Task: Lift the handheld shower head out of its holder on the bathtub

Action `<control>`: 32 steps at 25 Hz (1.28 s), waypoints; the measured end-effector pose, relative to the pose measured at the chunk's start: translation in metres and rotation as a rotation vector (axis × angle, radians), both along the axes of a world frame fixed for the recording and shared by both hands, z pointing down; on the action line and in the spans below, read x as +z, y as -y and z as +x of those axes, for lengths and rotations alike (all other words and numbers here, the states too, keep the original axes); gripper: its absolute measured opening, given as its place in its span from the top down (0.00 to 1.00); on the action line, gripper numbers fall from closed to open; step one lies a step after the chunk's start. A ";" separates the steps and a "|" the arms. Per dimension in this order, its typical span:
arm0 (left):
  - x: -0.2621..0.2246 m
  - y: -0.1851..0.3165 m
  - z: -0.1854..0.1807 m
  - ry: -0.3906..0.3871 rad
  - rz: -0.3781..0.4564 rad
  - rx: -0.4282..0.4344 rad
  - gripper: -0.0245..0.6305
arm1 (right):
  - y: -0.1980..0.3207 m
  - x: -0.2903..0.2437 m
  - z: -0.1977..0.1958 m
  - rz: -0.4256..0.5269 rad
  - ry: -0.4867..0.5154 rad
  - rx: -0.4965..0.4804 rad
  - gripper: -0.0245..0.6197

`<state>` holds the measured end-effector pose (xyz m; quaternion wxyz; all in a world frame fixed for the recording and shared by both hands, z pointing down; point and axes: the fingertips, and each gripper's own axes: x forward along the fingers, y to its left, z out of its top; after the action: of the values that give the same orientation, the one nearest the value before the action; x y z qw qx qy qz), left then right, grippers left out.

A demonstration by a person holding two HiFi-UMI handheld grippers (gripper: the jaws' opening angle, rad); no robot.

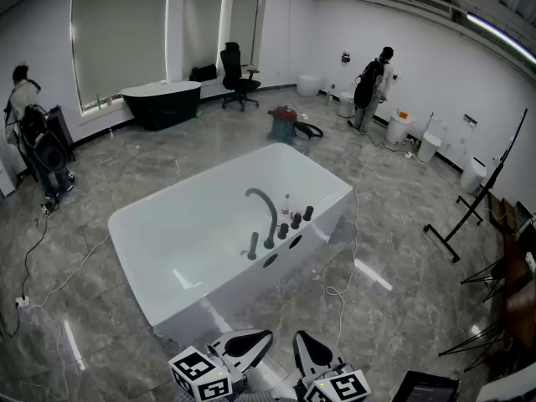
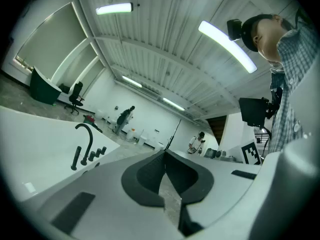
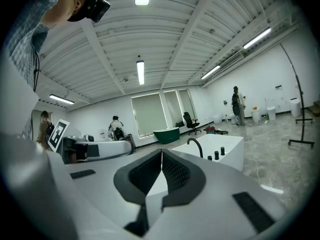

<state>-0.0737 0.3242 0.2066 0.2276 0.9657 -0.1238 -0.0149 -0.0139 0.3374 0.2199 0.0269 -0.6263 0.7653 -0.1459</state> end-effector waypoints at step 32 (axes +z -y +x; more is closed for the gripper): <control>-0.002 -0.029 0.051 0.011 0.070 -0.111 0.95 | -0.030 0.002 0.063 0.035 0.005 -0.055 0.93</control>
<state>-0.0223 0.3532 0.2045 0.1919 0.9648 -0.1779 -0.0264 0.0486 0.3674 0.2215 0.0358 -0.6040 0.7847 -0.1348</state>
